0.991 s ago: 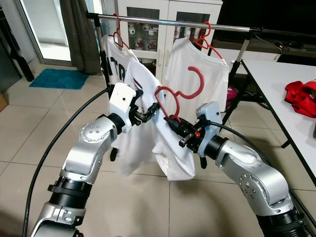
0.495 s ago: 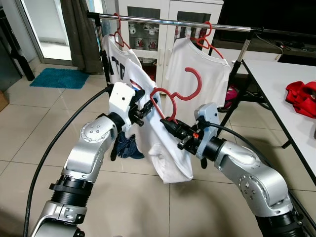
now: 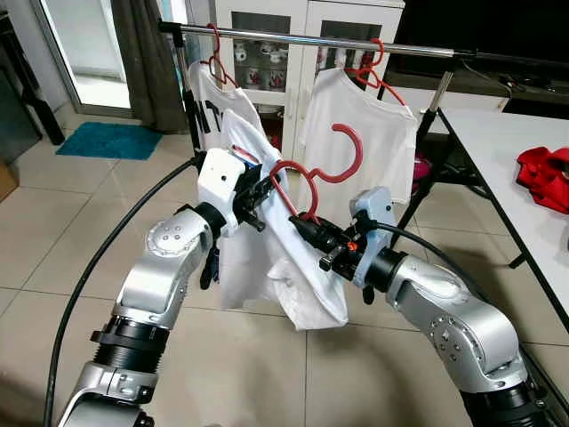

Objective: Hang hanger

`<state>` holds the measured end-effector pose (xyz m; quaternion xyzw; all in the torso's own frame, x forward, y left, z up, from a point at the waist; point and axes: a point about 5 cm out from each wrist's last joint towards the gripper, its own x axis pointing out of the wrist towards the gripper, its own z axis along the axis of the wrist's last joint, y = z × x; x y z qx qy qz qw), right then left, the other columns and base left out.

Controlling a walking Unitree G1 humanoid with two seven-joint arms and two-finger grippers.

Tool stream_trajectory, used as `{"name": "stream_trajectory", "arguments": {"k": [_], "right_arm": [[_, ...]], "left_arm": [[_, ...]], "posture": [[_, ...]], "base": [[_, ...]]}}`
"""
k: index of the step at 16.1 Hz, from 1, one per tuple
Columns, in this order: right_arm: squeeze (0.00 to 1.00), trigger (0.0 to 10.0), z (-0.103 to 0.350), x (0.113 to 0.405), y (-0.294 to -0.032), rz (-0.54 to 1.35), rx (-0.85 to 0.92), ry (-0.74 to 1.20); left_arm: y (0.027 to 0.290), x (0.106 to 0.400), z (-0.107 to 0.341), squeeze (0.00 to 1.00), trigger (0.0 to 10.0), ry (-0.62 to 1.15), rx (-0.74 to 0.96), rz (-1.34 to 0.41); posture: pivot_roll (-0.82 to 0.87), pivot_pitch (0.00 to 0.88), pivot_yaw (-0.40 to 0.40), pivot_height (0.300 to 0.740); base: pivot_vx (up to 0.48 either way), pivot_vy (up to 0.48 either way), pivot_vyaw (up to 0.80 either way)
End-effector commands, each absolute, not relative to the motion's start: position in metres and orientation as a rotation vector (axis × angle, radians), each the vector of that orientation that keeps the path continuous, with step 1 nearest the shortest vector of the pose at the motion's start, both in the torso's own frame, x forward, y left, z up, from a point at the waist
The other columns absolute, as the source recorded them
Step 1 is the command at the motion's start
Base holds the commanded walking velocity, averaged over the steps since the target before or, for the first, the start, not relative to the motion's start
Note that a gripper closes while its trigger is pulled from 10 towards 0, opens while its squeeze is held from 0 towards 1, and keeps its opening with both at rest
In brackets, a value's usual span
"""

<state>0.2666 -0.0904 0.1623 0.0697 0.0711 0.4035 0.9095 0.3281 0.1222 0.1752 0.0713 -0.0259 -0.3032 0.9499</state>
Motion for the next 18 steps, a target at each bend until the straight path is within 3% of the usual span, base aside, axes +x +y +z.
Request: {"name": "stream_trajectory", "arguments": {"k": [1,9,13,18], "right_arm": [[0.0,10.0,0.169,0.268,-0.095,0.807,0.144,0.12],[0.0,10.0,0.164,0.272,-0.101,0.743,0.153,0.163],[0.0,10.0,0.144,0.284,-0.12,0.532,0.12,0.273],[0.0,10.0,0.133,0.281,-0.135,0.429,0.056,0.369]], "left_arm": [[0.12,0.326,0.175,0.0,0.0,-0.055,0.156,-0.621],[0.131,0.322,0.17,0.0,0.0,-0.031,0.142,-0.546],[0.133,0.316,0.177,0.0,0.0,-0.069,0.055,-0.55],[0.162,0.324,0.175,0.0,0.0,-0.051,0.042,-0.281]], "posture": [[-0.15,0.0,-0.028,0.74],[-0.14,0.0,-0.044,0.74],[-0.13,0.0,-0.05,0.74],[-0.14,0.0,-0.057,0.74]], "base": [[0.0,0.0,0.0],[0.0,0.0,0.0],[0.0,0.0,0.0],[0.0,0.0,0.0]]}}
